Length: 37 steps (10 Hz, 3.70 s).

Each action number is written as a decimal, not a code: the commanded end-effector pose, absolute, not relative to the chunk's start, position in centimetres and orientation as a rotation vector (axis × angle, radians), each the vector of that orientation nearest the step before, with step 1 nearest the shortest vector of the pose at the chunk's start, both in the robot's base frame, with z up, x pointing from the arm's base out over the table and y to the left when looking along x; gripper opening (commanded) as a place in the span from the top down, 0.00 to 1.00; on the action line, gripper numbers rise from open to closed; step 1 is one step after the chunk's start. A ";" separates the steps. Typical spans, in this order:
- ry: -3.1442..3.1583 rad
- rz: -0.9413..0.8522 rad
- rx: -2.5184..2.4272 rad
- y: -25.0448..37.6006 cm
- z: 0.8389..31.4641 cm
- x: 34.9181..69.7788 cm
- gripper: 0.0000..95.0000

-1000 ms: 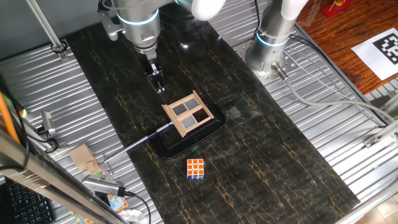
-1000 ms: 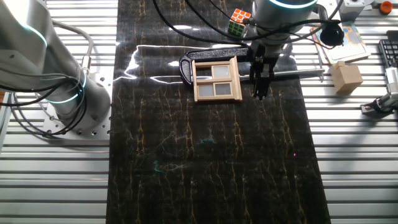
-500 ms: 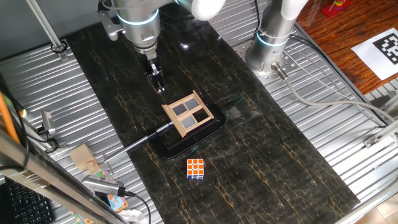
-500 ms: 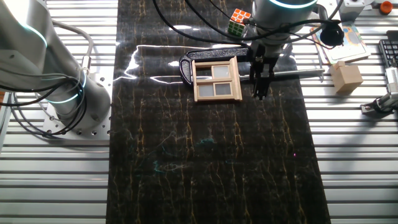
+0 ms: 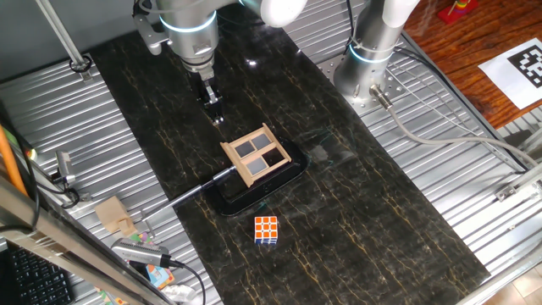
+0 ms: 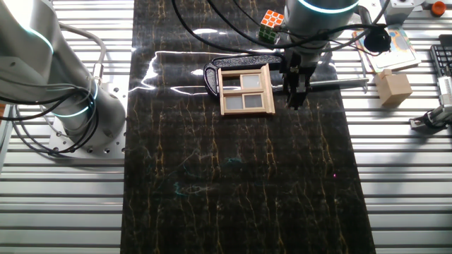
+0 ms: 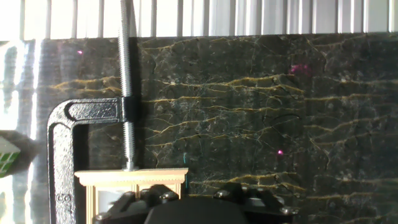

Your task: Close a sliding window

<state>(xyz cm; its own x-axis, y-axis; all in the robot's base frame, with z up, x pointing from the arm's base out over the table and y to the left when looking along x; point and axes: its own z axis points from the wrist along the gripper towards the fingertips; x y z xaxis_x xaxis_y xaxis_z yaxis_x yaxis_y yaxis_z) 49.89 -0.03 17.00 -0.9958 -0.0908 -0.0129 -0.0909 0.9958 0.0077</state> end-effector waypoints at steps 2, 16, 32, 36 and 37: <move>3.127 -0.001 -0.170 0.0 16.9 50.0 1.00; 3.143 0.009 -0.259 0.0 16.9 50.0 1.00; 3.173 0.003 -0.194 6.4 10.4 52.0 1.00; 3.166 0.022 -0.129 6.3 10.6 52.0 1.00; 3.165 0.042 -0.153 6.3 10.6 52.0 1.00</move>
<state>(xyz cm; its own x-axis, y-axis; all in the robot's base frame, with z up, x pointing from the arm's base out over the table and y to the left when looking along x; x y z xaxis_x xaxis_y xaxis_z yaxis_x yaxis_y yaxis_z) 51.94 6.37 10.62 -0.9966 -0.0782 0.0254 -0.0776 0.9967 0.0240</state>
